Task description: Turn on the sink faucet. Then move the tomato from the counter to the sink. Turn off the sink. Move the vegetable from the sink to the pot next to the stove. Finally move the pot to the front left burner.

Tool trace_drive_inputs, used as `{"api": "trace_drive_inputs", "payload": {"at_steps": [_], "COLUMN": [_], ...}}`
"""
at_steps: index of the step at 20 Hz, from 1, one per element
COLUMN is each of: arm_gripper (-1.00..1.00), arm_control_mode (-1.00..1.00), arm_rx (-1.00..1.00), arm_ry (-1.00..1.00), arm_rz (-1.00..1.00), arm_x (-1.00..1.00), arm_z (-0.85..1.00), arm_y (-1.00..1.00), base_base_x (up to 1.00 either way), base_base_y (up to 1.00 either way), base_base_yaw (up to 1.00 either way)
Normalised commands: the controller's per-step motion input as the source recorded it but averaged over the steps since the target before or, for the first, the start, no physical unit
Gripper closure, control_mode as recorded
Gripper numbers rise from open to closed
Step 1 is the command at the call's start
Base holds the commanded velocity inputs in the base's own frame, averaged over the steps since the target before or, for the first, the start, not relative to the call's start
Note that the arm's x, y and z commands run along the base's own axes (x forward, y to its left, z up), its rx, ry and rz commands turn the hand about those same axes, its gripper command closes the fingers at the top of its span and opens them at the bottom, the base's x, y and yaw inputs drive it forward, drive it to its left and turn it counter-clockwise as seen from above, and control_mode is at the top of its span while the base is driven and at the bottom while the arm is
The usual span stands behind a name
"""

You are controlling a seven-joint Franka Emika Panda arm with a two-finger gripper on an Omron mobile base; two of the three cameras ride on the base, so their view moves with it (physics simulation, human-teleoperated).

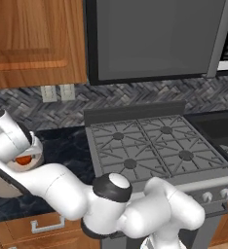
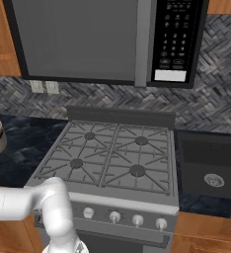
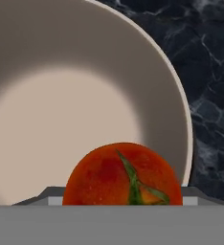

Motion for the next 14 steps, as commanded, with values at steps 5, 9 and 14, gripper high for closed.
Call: {"api": "trace_drive_inputs", "payload": {"at_steps": [5,9,14], "arm_gripper": [1.0,-1.0,-1.0], "arm_control_mode": [-1.0,-1.0,-1.0], "arm_rx": [0.0,0.0,0.04], "arm_ry": [0.01,0.01,0.0], "arm_rz": [0.04,0.02,0.0], "arm_x": [0.01,0.05,0.0], "arm_z": [-0.25,-0.08,0.0], "arm_y": [0.0,0.0,0.0], "base_base_x": [0.0,0.0,0.0], "base_base_y": [0.0,0.0,0.0], "base_base_yaw": [0.0,0.0,0.0]}}
